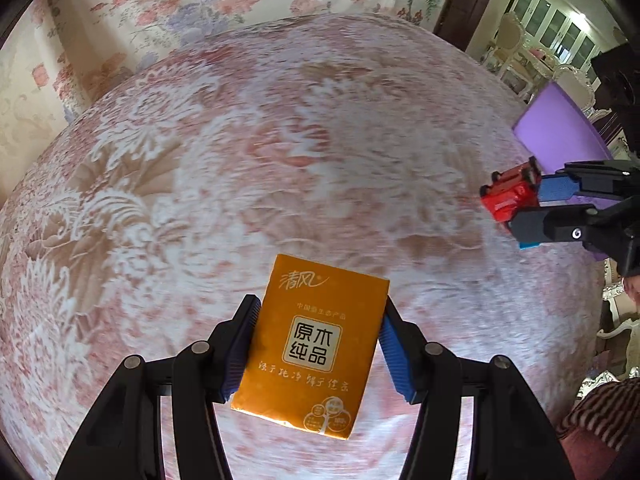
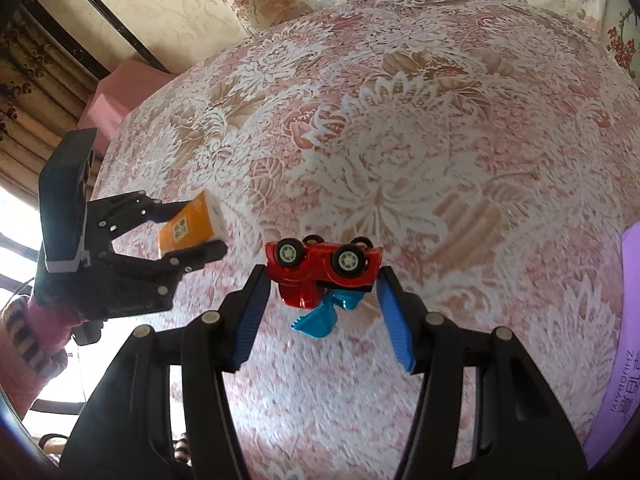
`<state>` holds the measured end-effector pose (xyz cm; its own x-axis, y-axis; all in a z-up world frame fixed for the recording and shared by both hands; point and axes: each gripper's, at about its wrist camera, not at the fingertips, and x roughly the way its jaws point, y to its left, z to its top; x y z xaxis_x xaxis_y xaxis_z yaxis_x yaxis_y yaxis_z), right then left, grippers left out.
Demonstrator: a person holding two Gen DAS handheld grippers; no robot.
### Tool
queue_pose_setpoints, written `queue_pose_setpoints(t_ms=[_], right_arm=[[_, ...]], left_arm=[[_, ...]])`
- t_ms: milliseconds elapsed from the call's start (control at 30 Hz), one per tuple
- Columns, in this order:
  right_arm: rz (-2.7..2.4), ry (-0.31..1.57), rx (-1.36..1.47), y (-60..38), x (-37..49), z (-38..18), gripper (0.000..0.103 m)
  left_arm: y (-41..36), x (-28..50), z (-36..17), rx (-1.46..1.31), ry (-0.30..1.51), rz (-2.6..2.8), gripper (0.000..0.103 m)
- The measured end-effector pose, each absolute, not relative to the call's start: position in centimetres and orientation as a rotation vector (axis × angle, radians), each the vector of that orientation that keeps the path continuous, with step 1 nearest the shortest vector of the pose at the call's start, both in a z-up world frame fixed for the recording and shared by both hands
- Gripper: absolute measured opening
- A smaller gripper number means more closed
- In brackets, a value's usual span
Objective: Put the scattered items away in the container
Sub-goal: 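Carry the tissue pack and red car with both tools over the purple box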
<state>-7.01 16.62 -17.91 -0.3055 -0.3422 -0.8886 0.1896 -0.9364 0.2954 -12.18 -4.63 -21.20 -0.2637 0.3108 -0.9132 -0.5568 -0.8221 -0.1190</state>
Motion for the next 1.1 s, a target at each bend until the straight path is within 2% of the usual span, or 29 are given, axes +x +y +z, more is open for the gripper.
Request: queue_pose_setpoints(t_ms=[300, 467, 833, 1100], right_arm=[[-2.277, -0.150, 1.569, 20.5, -3.6, -15.0, 0.058], [-2.319, -0.144, 1.514, 24.6, -2.0, -11.9, 0.058], [-2.504, -0.274, 1.482, 38.5, 1.6, -8.1, 0.058], [-2.614, -0.399, 1.578, 49.5, 3.9, -9.3, 0.058]], left_arm=[[0.1, -9.0, -18.4, -1.436, 0.203, 2.134, 0.058], [5.0, -7.4, -15.3, -1.359, 0.225, 2.110, 0.058], [21.0, -5.5, -8.9, -1.144, 0.264, 1.966, 0.058], [33.1, -3.3, -8.3, -1.103, 0.328, 1.855, 0.058]])
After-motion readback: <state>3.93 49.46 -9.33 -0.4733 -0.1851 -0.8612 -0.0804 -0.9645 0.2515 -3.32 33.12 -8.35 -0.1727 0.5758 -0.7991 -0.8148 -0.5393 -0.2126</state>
